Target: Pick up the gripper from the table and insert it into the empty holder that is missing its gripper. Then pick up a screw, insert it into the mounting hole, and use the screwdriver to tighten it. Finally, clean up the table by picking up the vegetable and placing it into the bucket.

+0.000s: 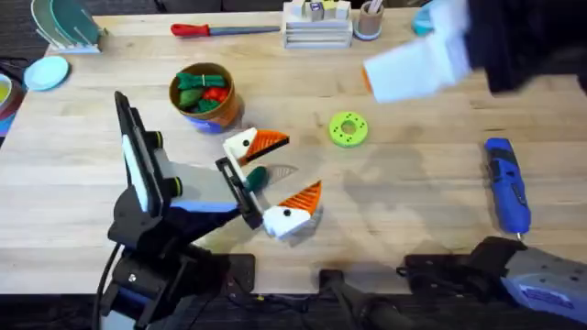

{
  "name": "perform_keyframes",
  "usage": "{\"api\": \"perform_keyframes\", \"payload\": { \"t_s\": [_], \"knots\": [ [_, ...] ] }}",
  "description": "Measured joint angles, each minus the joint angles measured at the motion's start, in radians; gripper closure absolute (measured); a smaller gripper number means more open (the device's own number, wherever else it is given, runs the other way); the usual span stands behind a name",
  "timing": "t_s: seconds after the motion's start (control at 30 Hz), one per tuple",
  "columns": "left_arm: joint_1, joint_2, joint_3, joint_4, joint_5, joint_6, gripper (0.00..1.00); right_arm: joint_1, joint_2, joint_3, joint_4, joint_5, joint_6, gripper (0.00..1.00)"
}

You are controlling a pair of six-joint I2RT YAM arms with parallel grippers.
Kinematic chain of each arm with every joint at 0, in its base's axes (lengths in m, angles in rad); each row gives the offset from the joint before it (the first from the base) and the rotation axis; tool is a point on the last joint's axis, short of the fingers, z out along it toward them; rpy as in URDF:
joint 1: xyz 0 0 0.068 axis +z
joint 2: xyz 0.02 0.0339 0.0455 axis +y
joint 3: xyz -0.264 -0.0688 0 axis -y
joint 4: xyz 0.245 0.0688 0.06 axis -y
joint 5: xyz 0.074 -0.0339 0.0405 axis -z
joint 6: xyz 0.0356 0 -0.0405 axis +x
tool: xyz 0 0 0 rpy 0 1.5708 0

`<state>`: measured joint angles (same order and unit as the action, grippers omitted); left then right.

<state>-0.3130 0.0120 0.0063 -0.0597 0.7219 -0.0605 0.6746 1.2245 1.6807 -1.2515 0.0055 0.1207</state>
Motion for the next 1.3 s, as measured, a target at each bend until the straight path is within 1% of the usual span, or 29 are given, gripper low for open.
{"api": "perform_keyframes", "payload": {
  "t_s": [0.17,0.4,0.47,0.5,0.6,0.7,0.93,0.97,1.0,1.07,1.1,1.2,1.23,1.3],
  "knots": [
    [0.0,0.0,0.0,0.0,0.0,0.0,0.009,-0.004,-0.176,-0.214,0.091,-0.019,0.02,0.096],
    [0.0,0.0,0.0,0.0,0.0,0.0,0.009,-0.005,-0.361,-0.448,0.105,-0.044,0.045,0.092],
    [0.0,0.0,0.0,0.0,0.0,0.0,0.009,-0.005,-0.394,-0.505,0.13,-0.053,0.048,0.022],
    [0.0,0.0,0.0,0.0,0.0,0.0,0.009,-0.005,-0.403,-0.527,0.142,-0.059,0.048,0.013],
    [0.0,0.0,0.0,0.0,0.0,0.0,0.009,-0.005,-0.405,-0.584,0.184,-0.108,0.043,0.008],
    [0.0,0.0,0.0,0.0,0.0,0.0,0.009,-0.005,-0.394,-0.614,0.199,-0.178,-0.003,0.01],
    [0.0,0.0,0.0,0.0,0.0,0.0,0.011,-0.005,-0.387,-0.62,0.233,-0.338,-0.18,0.008],
    [0.0,0.0,0.0,0.0,0.0,0.0,0.035,-0.005,-0.386,-0.62,0.24,-0.355,-0.199,0.009],
    [0.0,0.0,0.0,0.0,0.0,0.0,0.07,-0.005,-0.386,-0.62,0.245,-0.369,-0.217,0.009],
    [0.0,0.0,0.0,0.0,0.0,0.0,0.248,-0.005,-0.386,-0.62,0.253,-0.389,-0.245,0.011],
    [0.0,0.0,0.0,0.0,0.0,0.001,0.424,-0.005,-0.386,-0.62,0.256,-0.396,-0.258,0.01],
    [0.0,0.0,0.0,0.0,0.0,0.001,0.904,-0.005,-0.386,-0.62,0.258,-0.411,-0.285,0.008],
    [0.0,0.0,0.0,0.0,0.0,0.005,0.967,-0.005,-0.386,-0.62,0.258,-0.414,-0.288,0.008],
    [0.0,0.0,0.0,0.0,0.0,0.004,0.994,-0.005,-0.382,-0.62,0.258,-0.418,-0.298,0.009]
  ]
}}
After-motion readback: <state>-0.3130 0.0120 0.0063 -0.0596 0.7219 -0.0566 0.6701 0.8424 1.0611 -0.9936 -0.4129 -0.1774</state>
